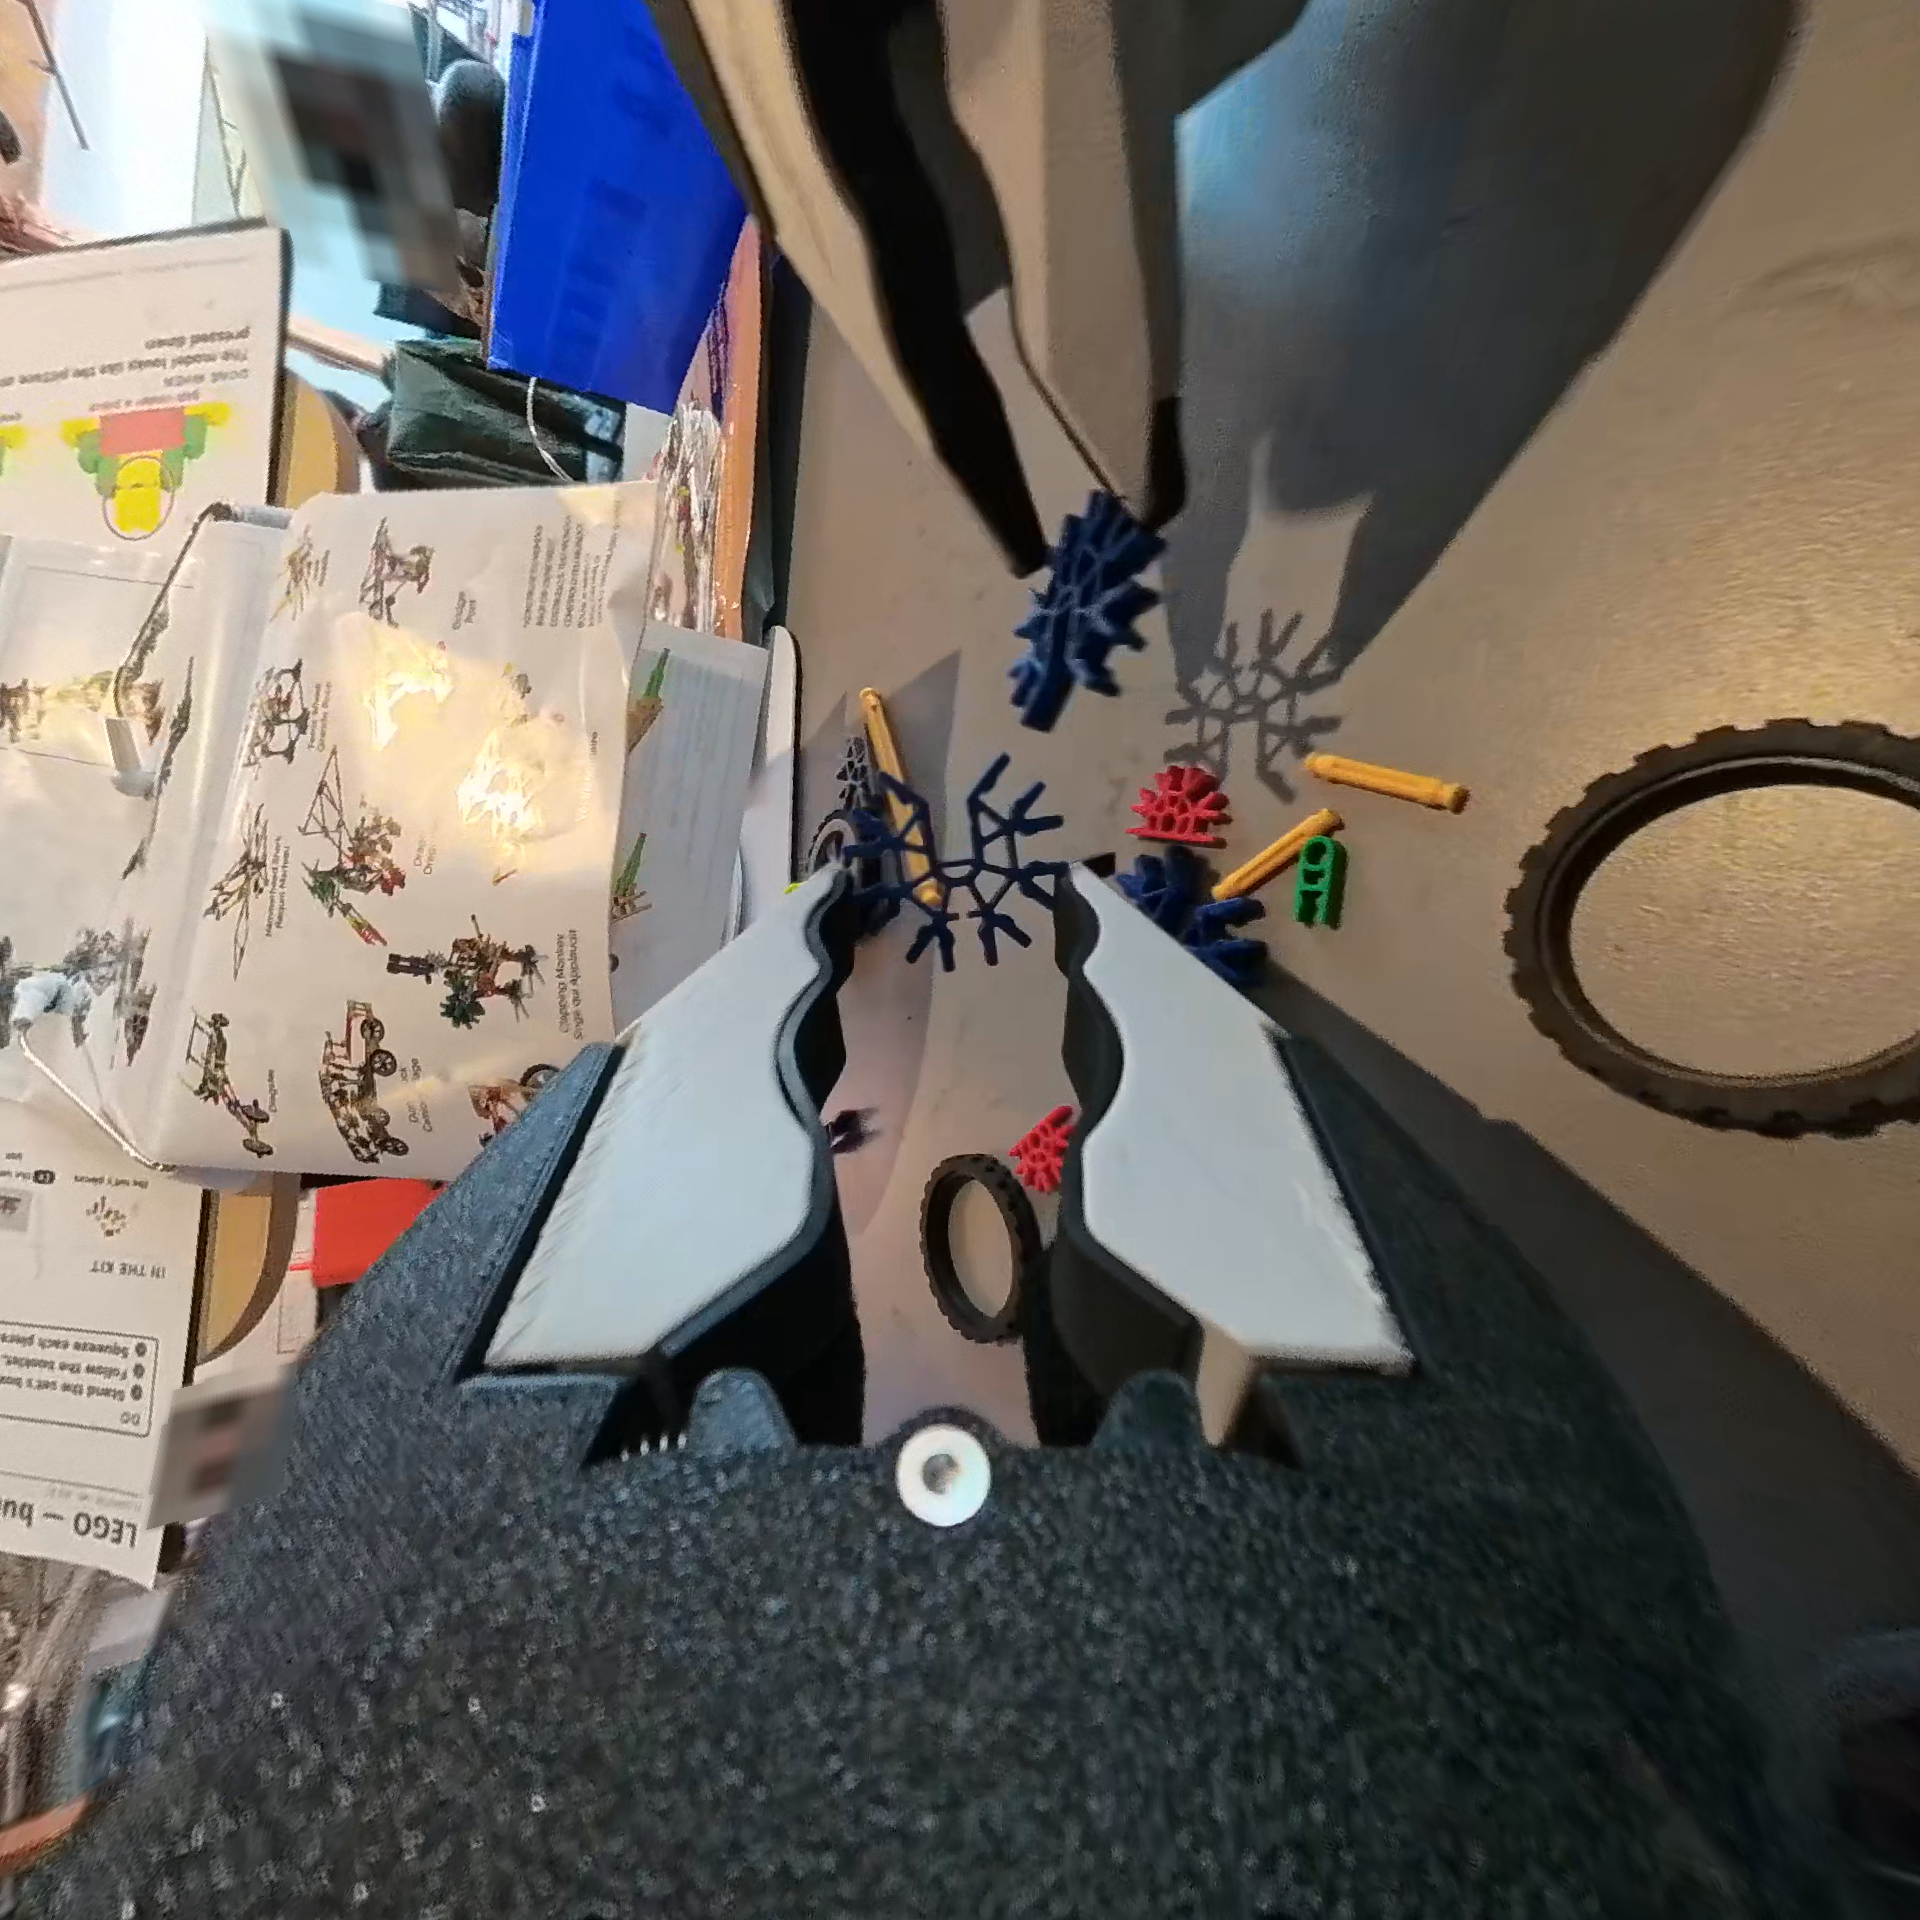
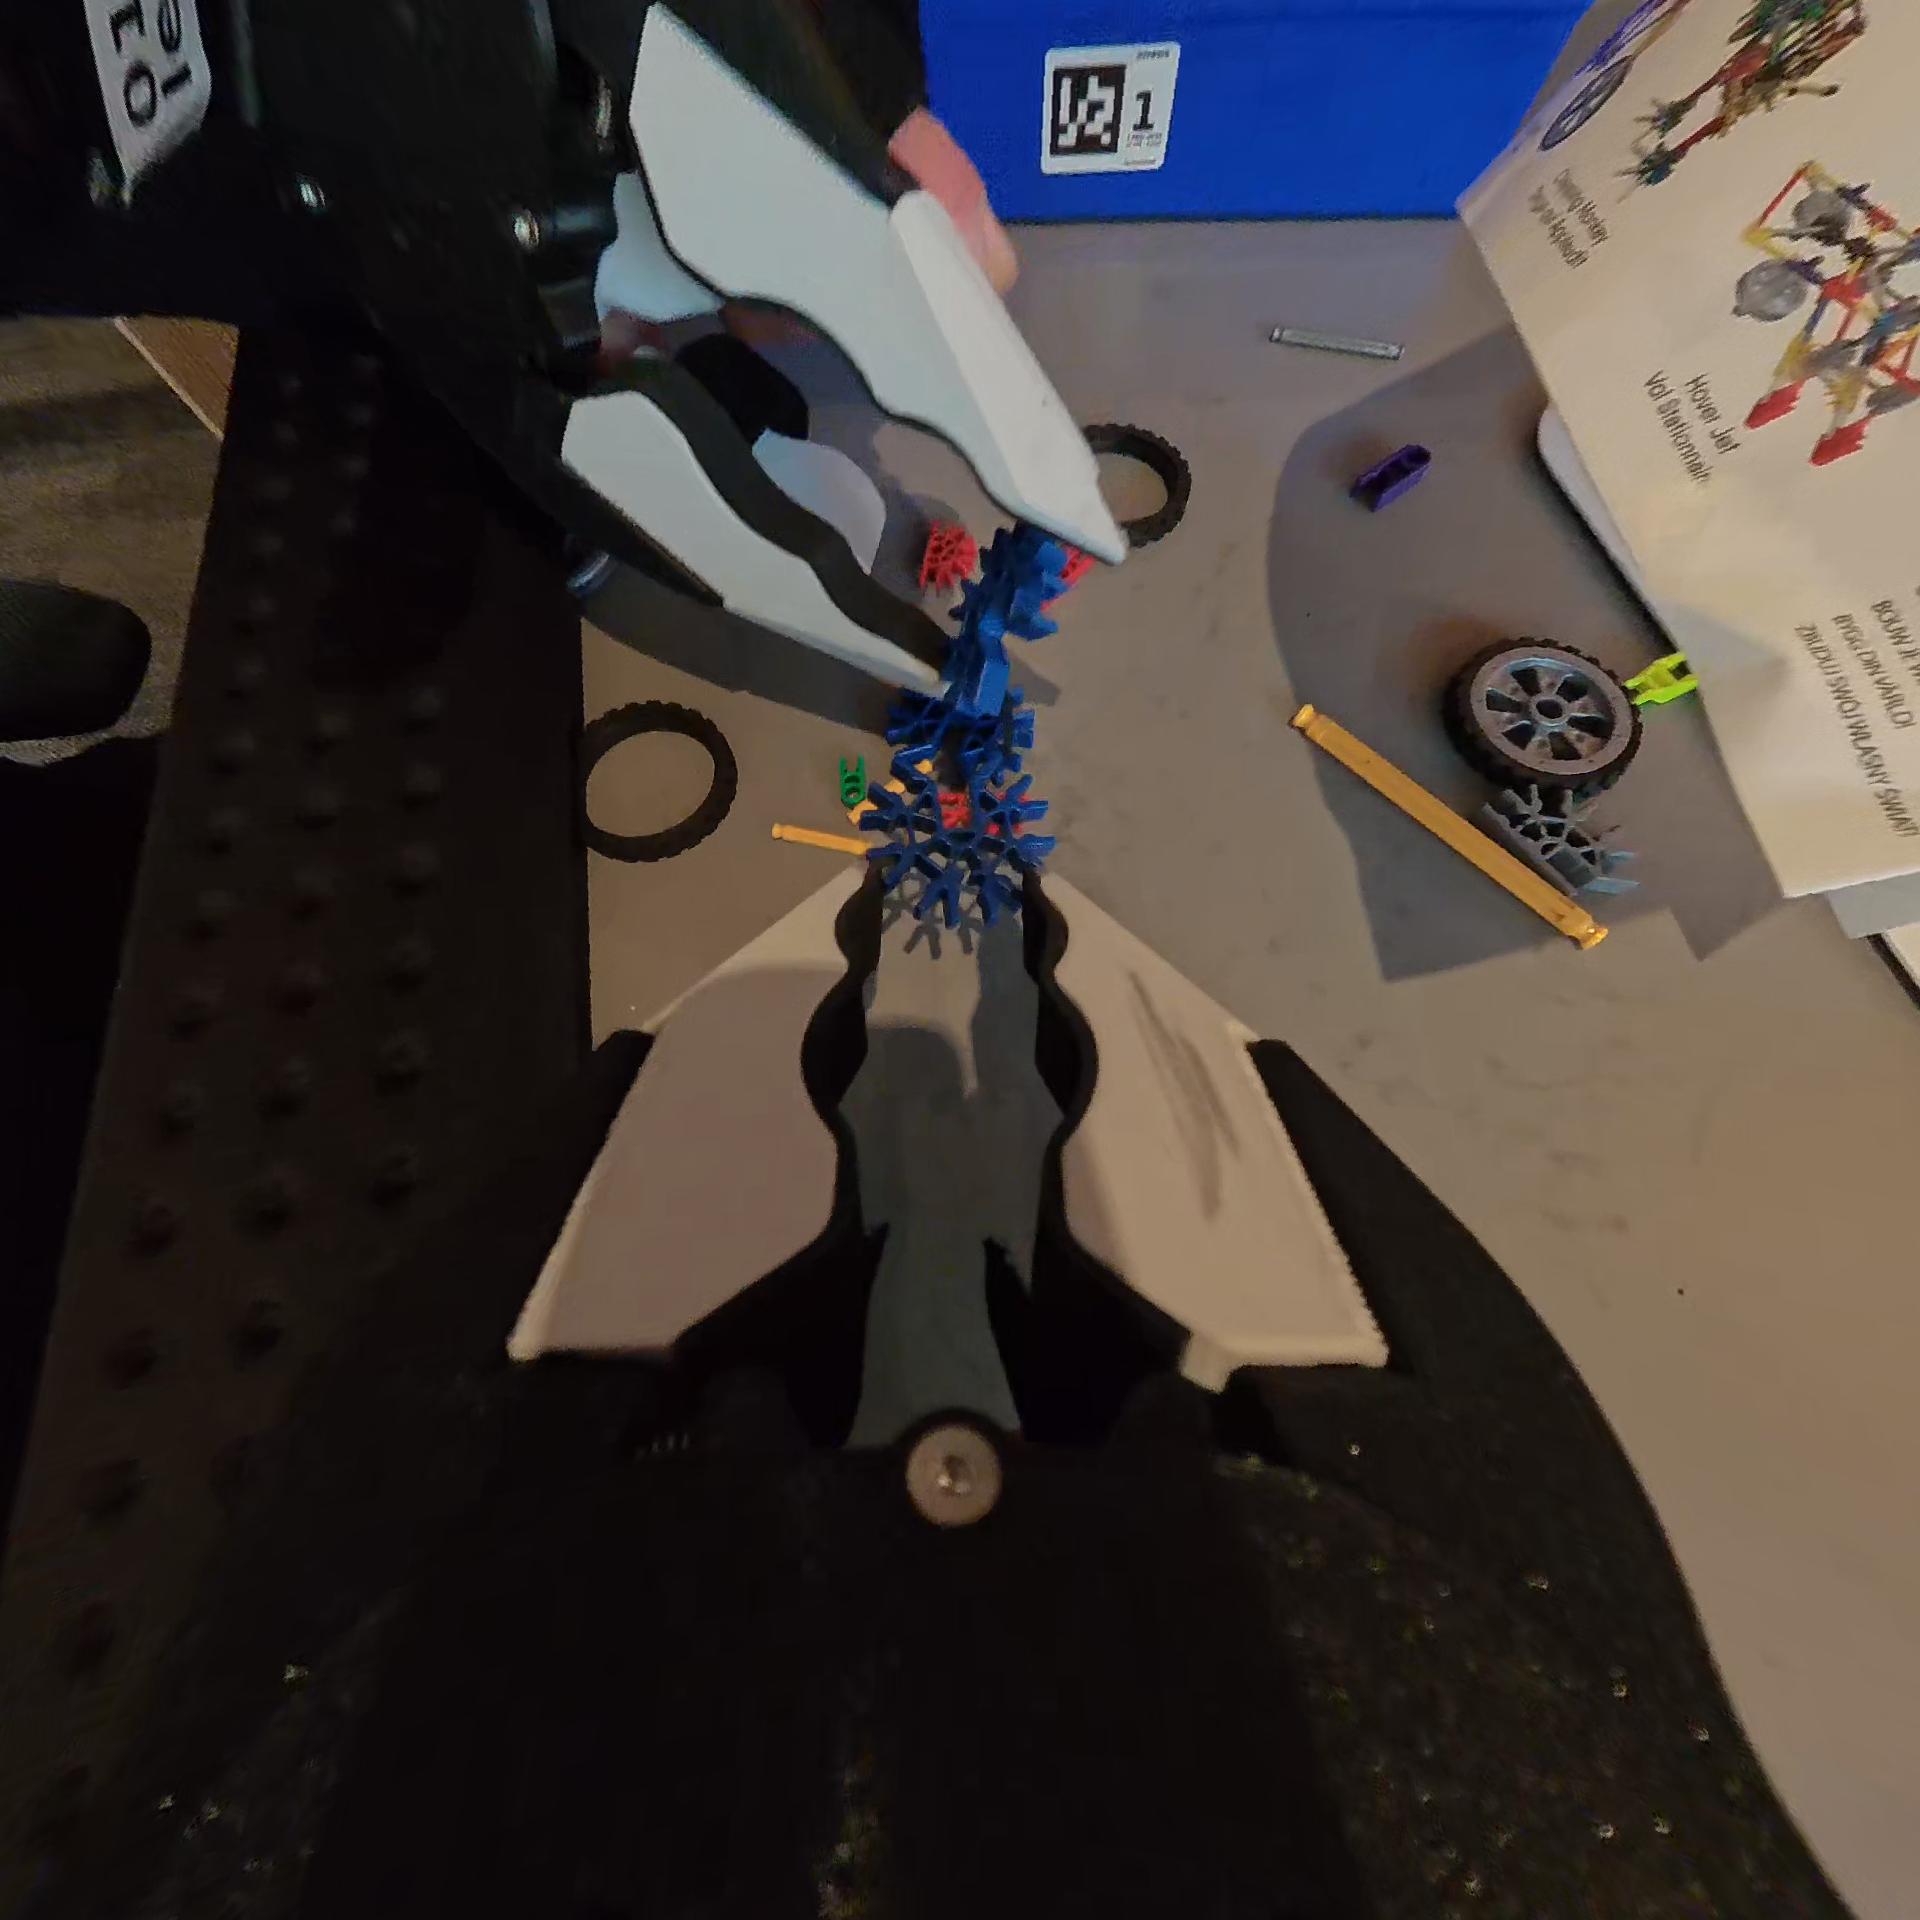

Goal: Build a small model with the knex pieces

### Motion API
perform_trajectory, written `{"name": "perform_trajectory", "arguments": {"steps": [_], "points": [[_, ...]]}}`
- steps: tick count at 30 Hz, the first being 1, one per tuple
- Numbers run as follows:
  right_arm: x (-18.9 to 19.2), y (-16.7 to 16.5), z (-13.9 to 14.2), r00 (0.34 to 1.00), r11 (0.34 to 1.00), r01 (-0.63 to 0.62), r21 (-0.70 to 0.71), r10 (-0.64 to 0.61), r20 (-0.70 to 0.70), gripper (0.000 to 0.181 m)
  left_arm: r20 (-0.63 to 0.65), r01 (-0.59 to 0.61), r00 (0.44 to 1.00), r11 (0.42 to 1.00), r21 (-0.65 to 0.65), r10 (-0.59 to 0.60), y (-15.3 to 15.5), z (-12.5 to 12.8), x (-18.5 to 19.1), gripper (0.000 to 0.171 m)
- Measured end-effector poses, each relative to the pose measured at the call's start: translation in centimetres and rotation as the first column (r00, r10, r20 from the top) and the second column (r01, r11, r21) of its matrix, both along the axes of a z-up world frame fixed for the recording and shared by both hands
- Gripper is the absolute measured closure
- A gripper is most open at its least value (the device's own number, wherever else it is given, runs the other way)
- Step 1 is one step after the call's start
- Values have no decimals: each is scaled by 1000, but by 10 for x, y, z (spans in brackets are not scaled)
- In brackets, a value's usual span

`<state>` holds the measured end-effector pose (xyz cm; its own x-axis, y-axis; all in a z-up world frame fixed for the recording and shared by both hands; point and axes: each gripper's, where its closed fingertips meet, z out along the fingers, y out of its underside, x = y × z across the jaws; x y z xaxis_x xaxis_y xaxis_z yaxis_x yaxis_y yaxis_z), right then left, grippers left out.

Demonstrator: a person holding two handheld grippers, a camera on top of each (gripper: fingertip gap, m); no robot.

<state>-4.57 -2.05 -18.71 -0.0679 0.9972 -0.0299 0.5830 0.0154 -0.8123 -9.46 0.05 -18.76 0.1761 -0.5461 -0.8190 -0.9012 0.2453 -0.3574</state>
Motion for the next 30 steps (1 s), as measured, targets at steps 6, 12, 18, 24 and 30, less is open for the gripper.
{"name": "perform_trajectory", "arguments": {"steps": [6,12,18,24,30], "points": [[-3,3,4,1000,999,13,-32,-14,-21,155,-63,27,998,999,21,-25,-5,-7,7,134],[-7,1,1,1000,998,12,-58,-12,-9,155,-113,59,992,998,36,-55,-9,-13,16,134],[-10,-8,1,1000,995,-19,-95,18,-13,180,-143,69,988,997,42,-62,-10,-18,23,134],[-9,-6,-4,1000,993,-15,-120,14,-8,180,-135,69,989,997,29,-64,-10,-20,24,134],[-6,-7,-5,1000,993,-18,-113,17,-12,179,-134,77,988,996,34,-72,-12,-21,25,135]]}}
